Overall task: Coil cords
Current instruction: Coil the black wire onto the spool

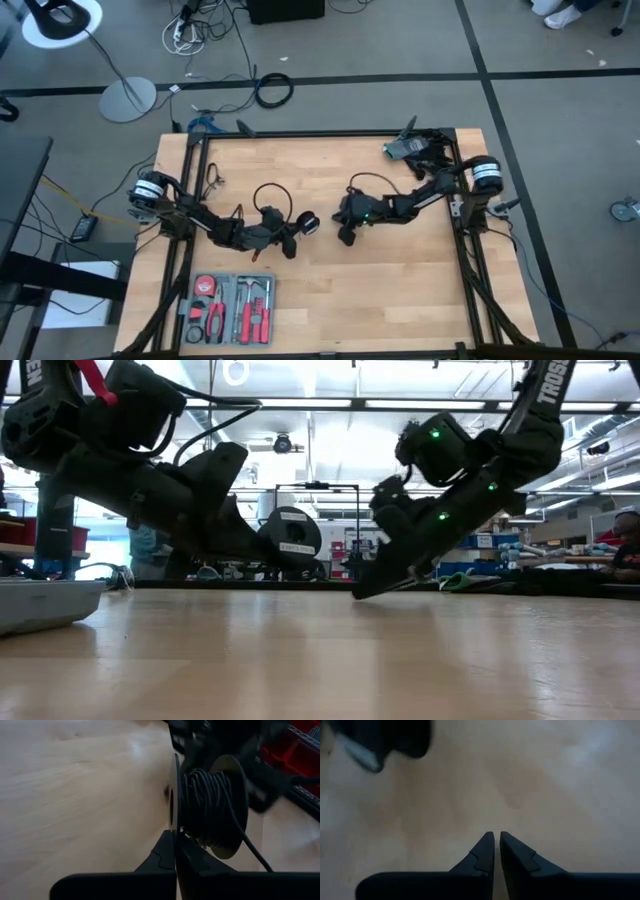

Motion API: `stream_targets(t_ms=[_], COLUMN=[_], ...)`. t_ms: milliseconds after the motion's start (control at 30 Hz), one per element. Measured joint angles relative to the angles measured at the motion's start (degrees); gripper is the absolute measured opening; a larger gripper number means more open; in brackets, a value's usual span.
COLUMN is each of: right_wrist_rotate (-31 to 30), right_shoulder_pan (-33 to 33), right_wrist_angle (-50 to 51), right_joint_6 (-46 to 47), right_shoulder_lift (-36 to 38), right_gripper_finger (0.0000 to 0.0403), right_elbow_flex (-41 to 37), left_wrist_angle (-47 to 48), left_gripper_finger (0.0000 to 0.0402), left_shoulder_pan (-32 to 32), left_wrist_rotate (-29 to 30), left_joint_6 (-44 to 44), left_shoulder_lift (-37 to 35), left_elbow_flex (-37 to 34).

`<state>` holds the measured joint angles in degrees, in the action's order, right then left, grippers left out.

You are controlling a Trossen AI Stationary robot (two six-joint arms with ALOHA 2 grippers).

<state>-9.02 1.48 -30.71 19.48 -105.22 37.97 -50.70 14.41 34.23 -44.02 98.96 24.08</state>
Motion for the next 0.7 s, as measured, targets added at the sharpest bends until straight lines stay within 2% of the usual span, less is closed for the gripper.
stream_targets(t_ms=[167,333,400,700], right_wrist_rotate=[1.83,15.65,18.99,25.28], right_shoulder_pan=[3.29,6.39,6.64,5.51], right_wrist_angle=[-0.77,-1.92,-2.57,-12.66], right_joint_6=[3.97,5.82,4.83,0.95], right_shoulder_lift=[5.95,5.62,4.89,4.12], right_gripper_finger=[0.0032,0.0033,0.0037,0.0083], right_elbow_flex=[-3.62,-3.21,-2.53,-1.43], left_wrist_angle=[0.00,0.12,0.18,-0.11], left_gripper_finger=[0.0000,0.0000,0.0000,0.0000], left_shoulder_pan=[-0.25,-1.22,-1.41,-1.60], left_wrist_rotate=[-0.85,-4.19,-5.25,-6.89], left_joint_6=[0.23,0.27,0.29,0.03], left_shoulder_lift=[0.00,0.02,0.04,0.04], left_elbow_flex=[0.00,0.00,0.00,0.00])
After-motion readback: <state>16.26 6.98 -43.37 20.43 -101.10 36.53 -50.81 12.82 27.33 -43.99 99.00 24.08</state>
